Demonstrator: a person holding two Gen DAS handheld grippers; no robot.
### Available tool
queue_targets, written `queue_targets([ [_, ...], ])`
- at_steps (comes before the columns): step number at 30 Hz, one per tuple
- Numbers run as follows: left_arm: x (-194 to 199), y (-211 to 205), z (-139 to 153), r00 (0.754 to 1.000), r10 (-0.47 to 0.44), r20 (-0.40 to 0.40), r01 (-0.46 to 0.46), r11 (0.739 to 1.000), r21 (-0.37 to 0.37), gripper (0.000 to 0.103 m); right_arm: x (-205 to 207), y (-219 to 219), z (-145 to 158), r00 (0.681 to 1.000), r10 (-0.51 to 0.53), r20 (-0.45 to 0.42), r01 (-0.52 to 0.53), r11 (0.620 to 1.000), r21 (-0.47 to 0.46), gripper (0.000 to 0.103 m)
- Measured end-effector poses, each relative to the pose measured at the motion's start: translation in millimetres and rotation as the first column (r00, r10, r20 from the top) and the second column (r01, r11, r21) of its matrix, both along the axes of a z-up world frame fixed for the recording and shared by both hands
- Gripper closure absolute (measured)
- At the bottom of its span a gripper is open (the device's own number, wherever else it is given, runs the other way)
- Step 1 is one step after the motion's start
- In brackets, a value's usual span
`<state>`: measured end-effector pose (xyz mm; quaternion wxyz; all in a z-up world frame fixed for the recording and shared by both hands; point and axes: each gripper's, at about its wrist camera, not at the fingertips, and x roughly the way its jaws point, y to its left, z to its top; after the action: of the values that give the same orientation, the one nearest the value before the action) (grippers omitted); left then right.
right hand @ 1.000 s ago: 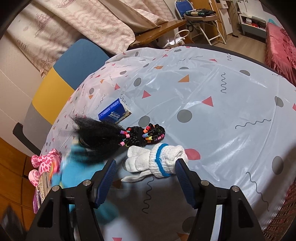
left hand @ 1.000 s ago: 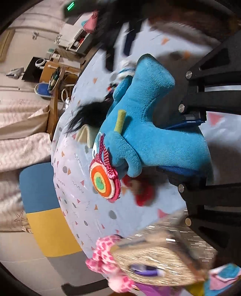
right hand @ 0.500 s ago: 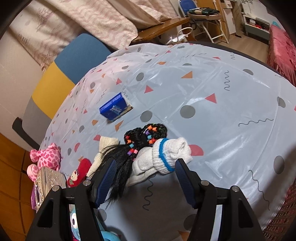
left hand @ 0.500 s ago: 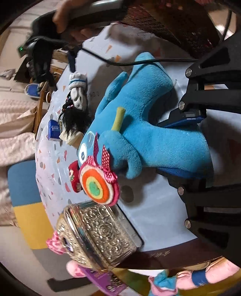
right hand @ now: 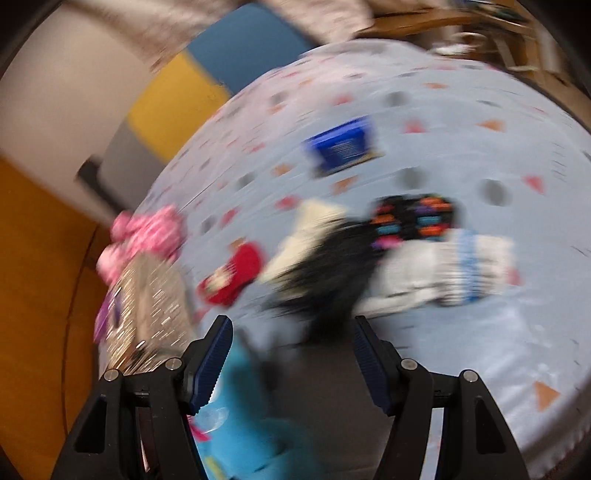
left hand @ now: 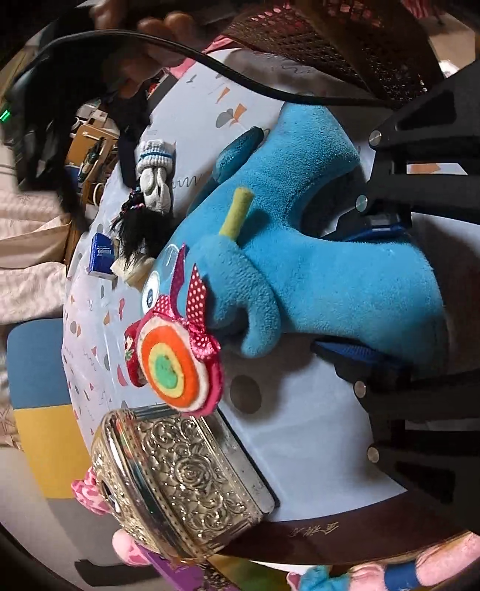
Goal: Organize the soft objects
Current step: 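Grasp the red Santa stocking with the right tool while the left tool holds the blue plush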
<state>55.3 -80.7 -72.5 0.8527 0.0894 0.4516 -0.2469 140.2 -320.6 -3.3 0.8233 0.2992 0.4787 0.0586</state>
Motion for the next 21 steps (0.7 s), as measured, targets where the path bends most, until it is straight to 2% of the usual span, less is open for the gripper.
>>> queue_targets([
  [3,-2.5,1.1,0.1,1.0,0.004,0.007,-0.004,1.0,-0.01,0.056,23.1,29.7,4.2,0.994,0.109,-0.012,-0.108,0.993,0.037,0.036],
  [5,-3.2,2.3,-0.1,1.0,0.007,0.007,-0.007,1.0,-0.018,0.056,45.7,46.1,0.4,0.985,0.168,-0.043,-0.162,0.981,0.102,0.036],
  [10,-7.6,3.8,0.0,1.0,0.006,0.021,-0.006,1.0,-0.026,0.056,93.2,73.0,-19.9,0.973,0.181,-0.145,-0.16,0.976,0.145,0.036],
  [12,-8.9,5.2,0.2,1.0,0.008,0.023,-0.008,0.999,-0.032,0.056,108.5,79.1,-30.5,0.969,0.165,-0.186,-0.141,0.981,0.135,0.036],
  [17,-11.2,7.6,0.4,1.0,0.013,0.029,-0.012,0.999,-0.042,0.056,138.3,93.1,-55.0,0.957,0.127,-0.261,-0.122,0.992,0.036,0.037],
  [18,-10.5,7.6,0.4,1.0,0.014,0.028,-0.013,0.999,-0.044,0.056,142.3,94.8,-58.6,0.955,0.124,-0.269,-0.123,0.992,0.022,0.043],
  [19,-10.2,7.9,0.6,0.999,0.015,0.028,-0.014,0.999,-0.046,0.056,145.5,98.0,-63.7,0.953,0.126,-0.277,-0.136,0.991,-0.017,0.063],
  [20,-10.6,8.5,0.6,0.999,0.017,0.03,-0.015,0.999,-0.048,0.056,147.2,99.8,-67.0,0.95,0.122,-0.288,-0.145,0.988,-0.06,0.073],
  [21,-11.2,8.2,0.9,0.999,0.017,0.032,-0.016,0.999,-0.047,0.056,147.4,100.4,-67.3,0.951,0.125,-0.283,-0.15,0.986,-0.069,0.076],
])
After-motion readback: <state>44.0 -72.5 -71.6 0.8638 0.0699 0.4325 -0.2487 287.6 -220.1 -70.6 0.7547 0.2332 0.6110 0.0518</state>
